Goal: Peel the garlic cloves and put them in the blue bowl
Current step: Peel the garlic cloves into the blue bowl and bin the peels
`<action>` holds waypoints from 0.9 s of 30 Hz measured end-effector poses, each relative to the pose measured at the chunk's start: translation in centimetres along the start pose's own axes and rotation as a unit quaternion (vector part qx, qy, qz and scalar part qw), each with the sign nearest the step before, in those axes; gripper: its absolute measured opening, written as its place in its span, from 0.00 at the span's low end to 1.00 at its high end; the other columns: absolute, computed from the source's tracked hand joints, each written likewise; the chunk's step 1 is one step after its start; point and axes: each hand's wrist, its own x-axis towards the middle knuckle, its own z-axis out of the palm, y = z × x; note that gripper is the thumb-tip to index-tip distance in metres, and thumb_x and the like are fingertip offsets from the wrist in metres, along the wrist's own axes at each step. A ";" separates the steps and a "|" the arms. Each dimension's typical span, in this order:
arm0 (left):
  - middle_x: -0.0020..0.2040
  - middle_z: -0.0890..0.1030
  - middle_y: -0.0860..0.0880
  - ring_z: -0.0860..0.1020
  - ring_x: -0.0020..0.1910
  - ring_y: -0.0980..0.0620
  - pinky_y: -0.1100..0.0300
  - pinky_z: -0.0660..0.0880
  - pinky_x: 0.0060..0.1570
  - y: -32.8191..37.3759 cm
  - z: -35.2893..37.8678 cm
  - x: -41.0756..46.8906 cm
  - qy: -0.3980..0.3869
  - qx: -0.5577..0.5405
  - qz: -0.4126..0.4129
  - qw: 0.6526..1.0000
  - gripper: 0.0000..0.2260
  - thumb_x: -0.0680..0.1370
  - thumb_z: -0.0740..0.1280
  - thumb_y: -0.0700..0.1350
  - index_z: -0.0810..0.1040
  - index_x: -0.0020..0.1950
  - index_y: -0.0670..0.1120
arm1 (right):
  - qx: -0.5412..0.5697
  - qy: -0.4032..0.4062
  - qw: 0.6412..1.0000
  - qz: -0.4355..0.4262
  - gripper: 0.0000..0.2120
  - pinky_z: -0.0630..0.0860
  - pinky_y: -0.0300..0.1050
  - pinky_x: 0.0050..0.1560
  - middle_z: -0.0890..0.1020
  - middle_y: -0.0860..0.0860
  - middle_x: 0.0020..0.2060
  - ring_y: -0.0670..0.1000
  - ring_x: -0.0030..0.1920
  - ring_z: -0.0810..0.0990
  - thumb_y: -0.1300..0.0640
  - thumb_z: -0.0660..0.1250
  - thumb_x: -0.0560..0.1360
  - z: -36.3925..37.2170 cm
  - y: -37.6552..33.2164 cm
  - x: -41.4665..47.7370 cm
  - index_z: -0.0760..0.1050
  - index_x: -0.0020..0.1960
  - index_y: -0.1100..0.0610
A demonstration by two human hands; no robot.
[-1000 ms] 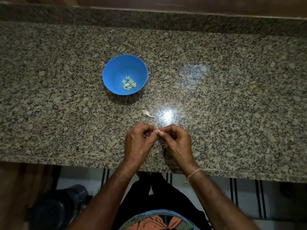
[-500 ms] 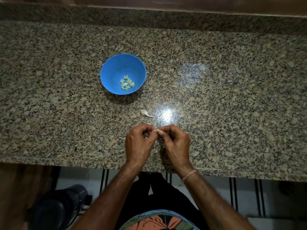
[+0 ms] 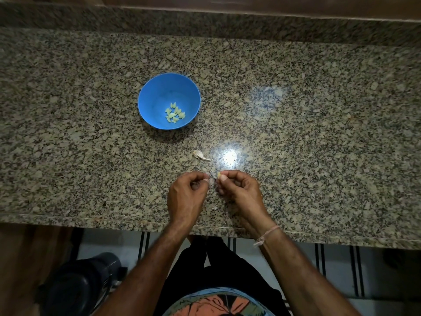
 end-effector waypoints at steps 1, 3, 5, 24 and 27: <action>0.46 0.85 0.58 0.81 0.43 0.60 0.58 0.80 0.44 0.0 -0.1 0.1 -0.005 -0.001 0.002 1.000 0.05 0.79 0.73 0.53 0.85 0.52 0.54 | -0.004 -0.004 1.000 -0.006 0.07 0.82 0.49 0.56 0.87 0.58 0.50 0.54 0.49 0.84 0.63 0.72 0.79 0.0 0.0 -0.1 0.83 0.56 0.62; 0.45 0.85 0.58 0.82 0.44 0.60 0.58 0.81 0.44 -0.1 -0.3 0.2 -0.022 -0.021 0.014 0.999 0.07 0.79 0.73 0.57 0.85 0.51 0.55 | -0.030 -0.011 0.999 -0.032 0.06 0.83 0.48 0.57 0.87 0.58 0.50 0.55 0.51 0.85 0.63 0.72 0.79 0.1 -0.1 -0.3 0.83 0.56 0.62; 0.46 0.85 0.57 0.83 0.47 0.59 0.57 0.83 0.47 -0.2 -0.4 0.3 -0.043 -0.052 0.029 0.997 0.06 0.78 0.74 0.54 0.85 0.52 0.54 | -0.080 -0.015 0.994 -0.066 0.05 0.84 0.50 0.58 0.87 0.58 0.50 0.56 0.54 0.86 0.63 0.73 0.79 0.0 0.0 -0.3 0.83 0.55 0.62; 0.38 0.84 0.58 0.79 0.35 0.66 0.72 0.75 0.38 -0.5 -0.5 1.0 -0.202 -0.215 -0.041 0.955 0.08 0.84 0.67 0.44 0.84 0.55 0.41 | -0.104 -0.026 0.990 -0.094 0.04 0.83 0.45 0.54 0.87 0.56 0.48 0.53 0.51 0.86 0.66 0.72 0.78 0.2 -0.4 -0.5 0.82 0.53 0.64; 0.33 0.81 0.60 0.76 0.30 0.67 0.74 0.71 0.30 -0.6 -0.2 0.9 -0.197 -0.208 -0.035 0.957 0.10 0.85 0.66 0.46 0.83 0.55 0.41 | -0.034 -0.016 0.999 -0.037 0.04 0.82 0.43 0.50 0.86 0.56 0.48 0.52 0.47 0.83 0.66 0.70 0.80 0.6 -0.2 -0.4 0.81 0.54 0.64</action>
